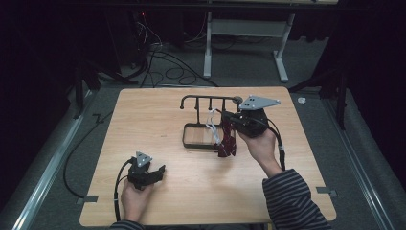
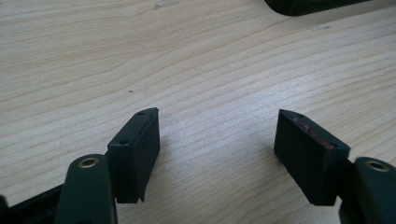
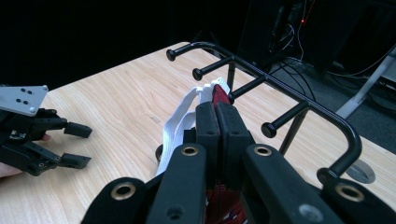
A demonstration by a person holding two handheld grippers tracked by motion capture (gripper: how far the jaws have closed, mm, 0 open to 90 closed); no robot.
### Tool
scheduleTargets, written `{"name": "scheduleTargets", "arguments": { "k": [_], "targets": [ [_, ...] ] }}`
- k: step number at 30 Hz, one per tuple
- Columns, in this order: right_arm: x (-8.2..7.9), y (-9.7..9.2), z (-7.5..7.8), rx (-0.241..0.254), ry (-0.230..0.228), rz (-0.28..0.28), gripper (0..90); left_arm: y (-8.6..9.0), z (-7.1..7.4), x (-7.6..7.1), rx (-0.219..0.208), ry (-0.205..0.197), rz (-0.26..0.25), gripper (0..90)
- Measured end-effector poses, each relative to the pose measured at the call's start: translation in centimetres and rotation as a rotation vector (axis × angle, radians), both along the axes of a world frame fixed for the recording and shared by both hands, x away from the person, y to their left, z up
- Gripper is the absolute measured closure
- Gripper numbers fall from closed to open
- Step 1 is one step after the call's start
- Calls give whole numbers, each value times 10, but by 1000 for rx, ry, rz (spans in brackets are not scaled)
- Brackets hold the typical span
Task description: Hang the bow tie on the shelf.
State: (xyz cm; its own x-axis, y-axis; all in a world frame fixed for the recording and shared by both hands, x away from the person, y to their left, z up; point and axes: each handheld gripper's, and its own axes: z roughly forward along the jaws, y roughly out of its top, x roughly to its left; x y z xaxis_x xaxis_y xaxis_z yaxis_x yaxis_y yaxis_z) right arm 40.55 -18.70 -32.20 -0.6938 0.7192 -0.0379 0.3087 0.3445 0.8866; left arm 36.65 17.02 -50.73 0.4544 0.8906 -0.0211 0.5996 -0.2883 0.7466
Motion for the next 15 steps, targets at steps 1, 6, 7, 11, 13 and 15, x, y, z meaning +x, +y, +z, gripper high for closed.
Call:
{"name": "scheduleTargets", "arguments": {
  "k": [1, 6, 7, 11, 13, 15],
  "targets": [
    [1, 1, 0, -2, 1, 1, 900, 0, 0, 0, 0, 0, 0, 317],
    [6, 5, -1, 0, 4, -5, 900, 0, 0, 0, 0, 0, 0, 318],
    [7, 5, -1, 0, 6, -5, 900, 0, 0, 0, -2, 0, 1, 317],
    [11, 9, -2, -7, 7, -6, 900, 0, 0, 0, -2, 1, 0, 317],
    [13, 9, -2, -5, 8, -7, 900, 0, 0, 0, -3, 1, 0, 318],
    [15, 10, -3, -1, 12, -13, 900, 0, 0, 0, -4, 1, 0, 317]
  ]
}}
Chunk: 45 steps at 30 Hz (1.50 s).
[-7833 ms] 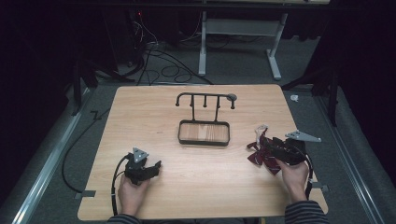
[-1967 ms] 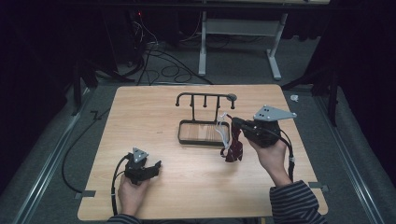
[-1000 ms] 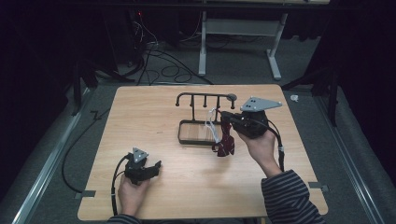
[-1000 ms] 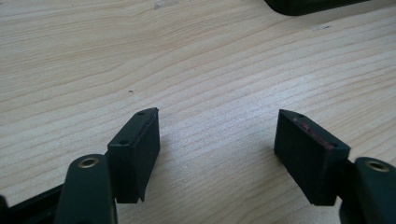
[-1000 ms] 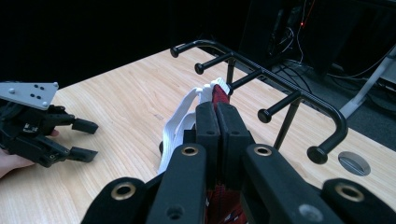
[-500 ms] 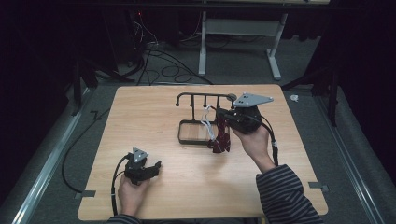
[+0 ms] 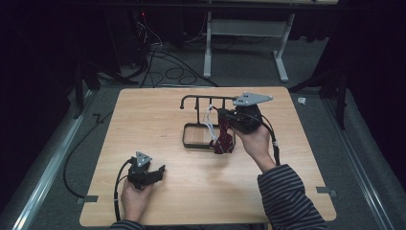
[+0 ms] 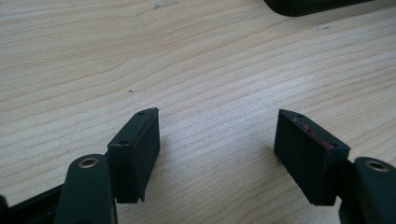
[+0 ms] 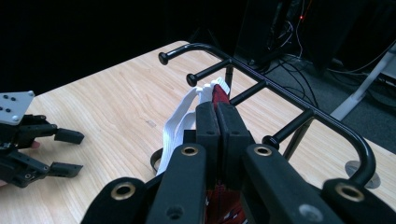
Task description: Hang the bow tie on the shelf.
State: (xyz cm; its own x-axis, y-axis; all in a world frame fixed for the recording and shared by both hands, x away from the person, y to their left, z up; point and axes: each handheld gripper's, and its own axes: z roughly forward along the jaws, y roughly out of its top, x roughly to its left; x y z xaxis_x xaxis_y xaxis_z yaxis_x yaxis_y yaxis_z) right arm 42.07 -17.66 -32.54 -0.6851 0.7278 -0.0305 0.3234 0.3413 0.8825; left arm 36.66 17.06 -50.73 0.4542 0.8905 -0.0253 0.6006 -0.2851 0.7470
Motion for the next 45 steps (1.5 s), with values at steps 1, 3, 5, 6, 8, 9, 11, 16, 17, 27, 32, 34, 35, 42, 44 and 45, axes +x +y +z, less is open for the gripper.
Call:
{"name": "scheduleTargets", "arguments": {
  "k": [1, 3, 5, 6, 8, 9, 11, 16, 17, 27, 32, 34, 35, 42, 44, 45],
  "targets": [
    [2, 1, -1, -2, 3, -4, 900, 0, 0, 0, 0, 2, -1, 317],
    [4, 2, -2, -4, 12, -10, 900, 0, 0, 0, -2, 1, -1, 318],
    [7, 3, -3, -10, 11, -12, 900, 0, 0, 0, -3, 2, -1, 318],
    [9, 3, -3, -4, 10, -18, 900, 0, 0, 0, -3, 1, 0, 318],
    [10, 4, -2, -1, 13, -22, 900, 0, 0, 0, -3, 2, -1, 318],
    [11, 4, -2, 1, 11, -24, 900, 0, 0, 0, -4, 0, 0, 319],
    [13, 5, -2, 1, 11, -26, 900, 0, 0, 0, -4, 0, 0, 318],
    [18, 8, -3, -8, 13, -38, 899, 0, 0, 0, -6, 0, 1, 318],
    [21, 8, -3, -2, 15, -45, 898, 0, 0, 0, -8, 1, 2, 318],
    [34, 14, -7, -20, 37, -69, 898, 1, 0, 0, -8, 4, 0, 318],
    [39, 16, -7, -23, 43, -79, 898, 1, 0, 0, -8, 5, 0, 317],
    [40, 17, -8, -26, 48, -86, 897, 1, 0, 0, -8, 4, 0, 317],
    [42, 17, -8, -30, 45, -88, 897, 1, 0, 0, -8, 4, 0, 317],
    [48, 19, -12, -40, 60, -101, 896, 1, 0, 0, -8, 4, 0, 317],
    [50, 19, -13, -42, 64, -103, 894, 1, 0, 0, -9, 4, 0, 317],
    [50, 19, -13, -43, 71, -106, 892, 1, 0, 0, -9, 5, 0, 317]
  ]
}}
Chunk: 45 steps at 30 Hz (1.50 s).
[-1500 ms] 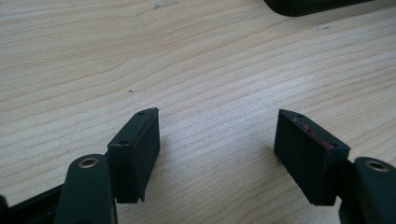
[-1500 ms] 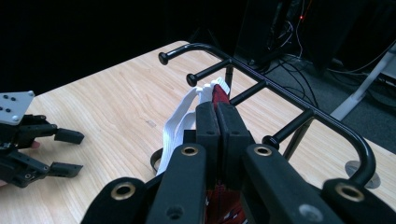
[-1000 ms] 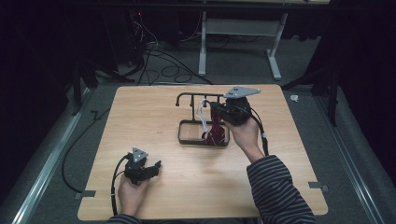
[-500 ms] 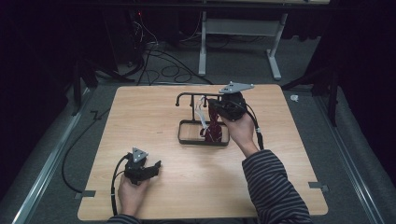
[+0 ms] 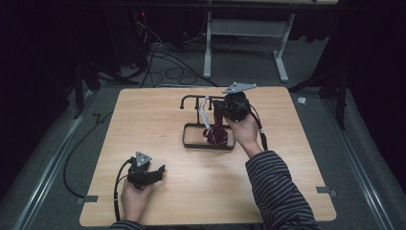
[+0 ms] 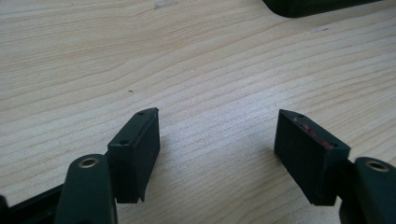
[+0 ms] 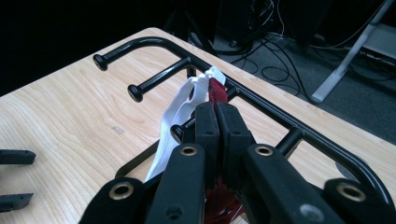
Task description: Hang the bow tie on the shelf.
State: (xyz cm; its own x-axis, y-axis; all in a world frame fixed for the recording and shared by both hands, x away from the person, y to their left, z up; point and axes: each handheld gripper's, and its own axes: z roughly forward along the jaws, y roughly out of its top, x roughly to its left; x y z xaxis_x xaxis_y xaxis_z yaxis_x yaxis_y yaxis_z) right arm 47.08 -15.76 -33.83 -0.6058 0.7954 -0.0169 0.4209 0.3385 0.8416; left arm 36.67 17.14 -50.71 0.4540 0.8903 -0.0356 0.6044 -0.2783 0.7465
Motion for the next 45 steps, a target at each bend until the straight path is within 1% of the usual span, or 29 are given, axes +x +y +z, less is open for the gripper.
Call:
{"name": "scheduleTargets", "arguments": {
  "k": [5, 7, 11, 13, 16, 21, 28, 33, 36, 38, 39, 45],
  "targets": [
    [2, -1, -2, 5, 8, -3, 857, 0, 0, 0, 0, 0, 0, 317],
    [2, -1, -2, 7, 7, -4, 831, 0, 0, 0, 1, 0, 0, 317],
    [2, -2, -2, 7, 10, 2, 808, 0, 0, 0, 1, 0, 0, 317],
    [1, -2, -1, 8, 10, -4, 799, 0, 0, 0, 0, -1, 1, 317],
    [-1, -3, 0, 8, -1, -7, 780, 0, 0, 0, 0, -2, 1, 317],
    [-2, -3, 2, -1, -11, -2, 783, 0, 0, 0, 1, -2, 1, 317],
    [-4, -3, 3, 2, -12, -2, 788, -1, 0, 0, 1, -4, 2, 317],
    [-8, -6, 7, 21, -20, 8, 787, -1, 0, 0, 2, -4, 1, 317],
    [-13, -10, 10, 24, -35, 18, 786, -1, 0, 0, 3, -4, 1, 317],
    [-16, -12, 10, 24, -30, 17, 786, -1, 0, 0, 1, -5, 2, 317],
    [-17, -14, 10, 22, -35, 21, 786, -1, 0, 0, 1, -5, 2, 317],
    [-21, -27, 8, 45, -33, 9, 784, -1, 0, 0, 5, -3, 1, 317]
  ]
}}
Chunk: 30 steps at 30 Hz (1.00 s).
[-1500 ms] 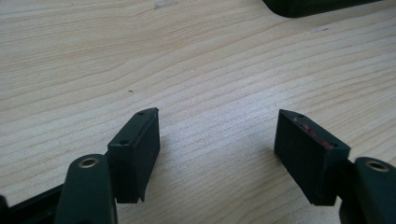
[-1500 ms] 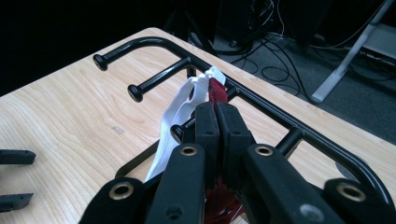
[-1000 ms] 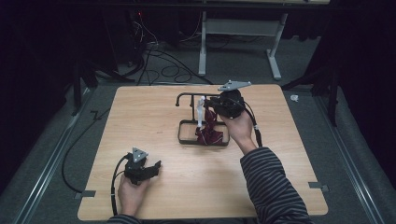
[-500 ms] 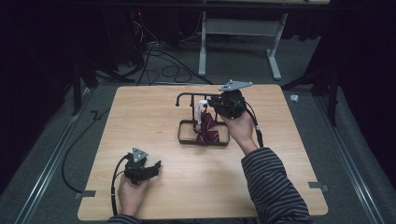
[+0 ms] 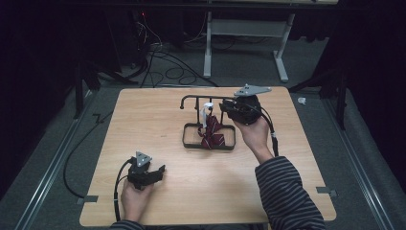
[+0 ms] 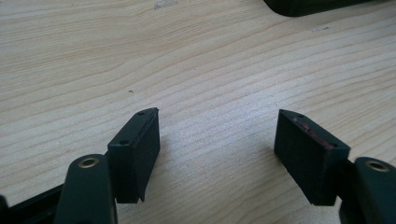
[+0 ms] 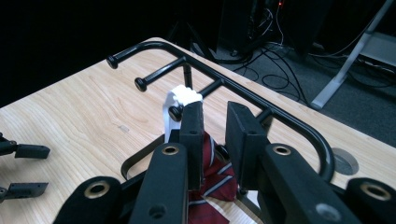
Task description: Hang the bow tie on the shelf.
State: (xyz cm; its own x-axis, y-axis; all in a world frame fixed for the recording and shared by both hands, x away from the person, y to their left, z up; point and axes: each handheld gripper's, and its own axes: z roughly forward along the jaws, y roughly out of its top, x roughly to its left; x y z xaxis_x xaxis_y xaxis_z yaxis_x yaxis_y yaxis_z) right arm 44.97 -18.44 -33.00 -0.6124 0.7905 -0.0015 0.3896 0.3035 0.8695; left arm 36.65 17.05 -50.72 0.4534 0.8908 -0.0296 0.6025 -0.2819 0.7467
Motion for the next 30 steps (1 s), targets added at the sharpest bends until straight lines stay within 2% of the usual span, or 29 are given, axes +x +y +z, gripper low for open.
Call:
{"name": "scheduleTargets", "arguments": {
  "k": [10, 17, 30],
  "targets": [
    [-12, -19, -2, 24, -6, -11, 781, 0, 0, 0, 9, -4, 0, 317],
    [-18, -31, -5, 40, 5, -19, 780, -1, 0, 0, 11, -4, 0, 317],
    [-28, -46, -7, 66, 13, -13, 758, -1, 0, 0, 10, -6, 1, 317]
  ]
}}
